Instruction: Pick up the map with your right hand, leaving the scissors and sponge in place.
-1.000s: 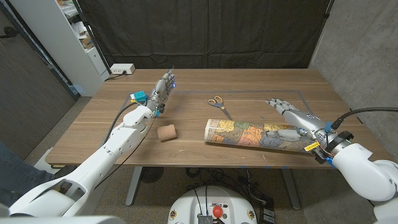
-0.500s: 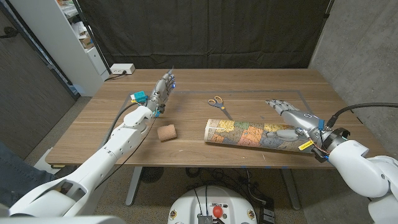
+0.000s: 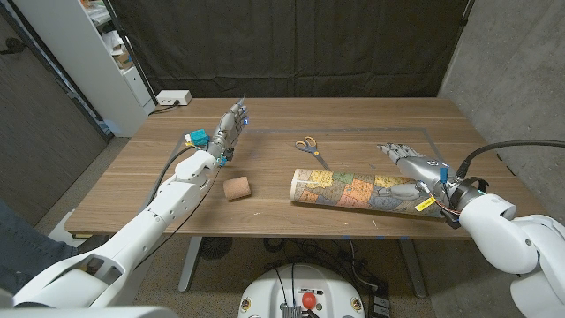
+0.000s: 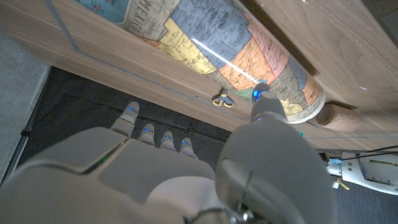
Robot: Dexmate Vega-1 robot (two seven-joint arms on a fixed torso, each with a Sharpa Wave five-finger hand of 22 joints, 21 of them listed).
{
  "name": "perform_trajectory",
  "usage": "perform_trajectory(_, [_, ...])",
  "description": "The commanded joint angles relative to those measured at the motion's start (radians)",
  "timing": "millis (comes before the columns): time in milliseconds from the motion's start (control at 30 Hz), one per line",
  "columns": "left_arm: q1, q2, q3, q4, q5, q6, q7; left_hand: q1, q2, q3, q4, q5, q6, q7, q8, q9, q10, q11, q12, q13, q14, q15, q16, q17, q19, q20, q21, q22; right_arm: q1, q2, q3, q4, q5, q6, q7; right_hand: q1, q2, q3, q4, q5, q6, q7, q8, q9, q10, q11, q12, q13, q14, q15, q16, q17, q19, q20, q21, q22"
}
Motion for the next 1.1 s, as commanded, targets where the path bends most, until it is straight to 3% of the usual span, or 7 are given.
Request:
perform_trajectory(33, [0.009,0.011,-0.007,-0.008,-0.002,0.004,0.004,-0.001,0.010,0.003,-0.003,-0.006,0.007,0.005,0.003,0.006,0.001,0.000,-0.002,0.005,0.000,0.003,-0.003,0.003,-0.023,0.004,-0.001,0.005,0.050,-0.044,-0.078,-0.003,-0.090,-0.086,0.084,0.009,-0.006,-0.005,0.001,0.011,-0.041,0.010,-0.003,0.005,-0.083,0.012,0.005,0.004,-0.074,0.011,0.005,0.002,-0.004,0.000,0.007,0.002])
perform_trajectory(433, [0.015,0.009,-0.006,0.000,-0.008,0.005,-0.003,-0.001,0.010,0.002,-0.004,-0.006,0.009,0.003,0.003,0.006,0.001,0.001,-0.003,0.005,-0.001,0.004,-0.003,0.003,-0.025,0.008,-0.003,0.005,0.090,-0.075,-0.154,-0.003,-0.181,-0.157,0.150,0.013,-0.006,-0.009,0.002,0.016,-0.057,0.017,0.000,0.004,-0.108,0.020,0.003,0.004,-0.099,0.016,0.001,0.000,-0.011,0.001,0.006,0.002])
perform_trajectory(1100, [0.019,0.008,-0.009,0.007,-0.013,-0.002,-0.007,-0.002,0.011,0.001,-0.005,-0.006,0.011,0.003,0.003,0.006,0.002,0.001,-0.002,0.005,0.000,0.004,-0.003,0.003,-0.024,0.010,-0.003,0.005,0.124,-0.101,-0.204,0.018,-0.211,-0.196,0.187,0.020,-0.004,-0.015,0.002,0.024,-0.062,0.021,0.008,0.004,-0.145,0.035,0.003,0.003,-0.135,0.020,-0.003,-0.001,-0.024,0.002,0.005,0.003])
